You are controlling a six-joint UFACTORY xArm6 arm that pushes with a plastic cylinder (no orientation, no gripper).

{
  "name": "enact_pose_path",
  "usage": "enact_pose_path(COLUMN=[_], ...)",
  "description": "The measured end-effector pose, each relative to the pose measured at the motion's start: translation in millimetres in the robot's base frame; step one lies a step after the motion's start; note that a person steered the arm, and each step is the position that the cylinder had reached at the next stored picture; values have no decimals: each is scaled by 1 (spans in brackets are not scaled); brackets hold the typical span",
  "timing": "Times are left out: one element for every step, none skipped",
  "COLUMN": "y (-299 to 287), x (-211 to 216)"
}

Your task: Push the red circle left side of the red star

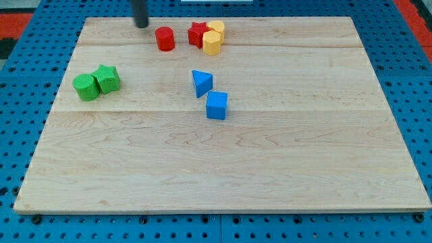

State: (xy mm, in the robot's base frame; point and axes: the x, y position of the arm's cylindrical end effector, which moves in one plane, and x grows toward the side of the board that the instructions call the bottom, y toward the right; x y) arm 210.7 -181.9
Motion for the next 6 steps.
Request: enact_pose_path(y=[-6, -15, 25, 48, 53, 57], x=[26, 60, 56, 43, 39, 39])
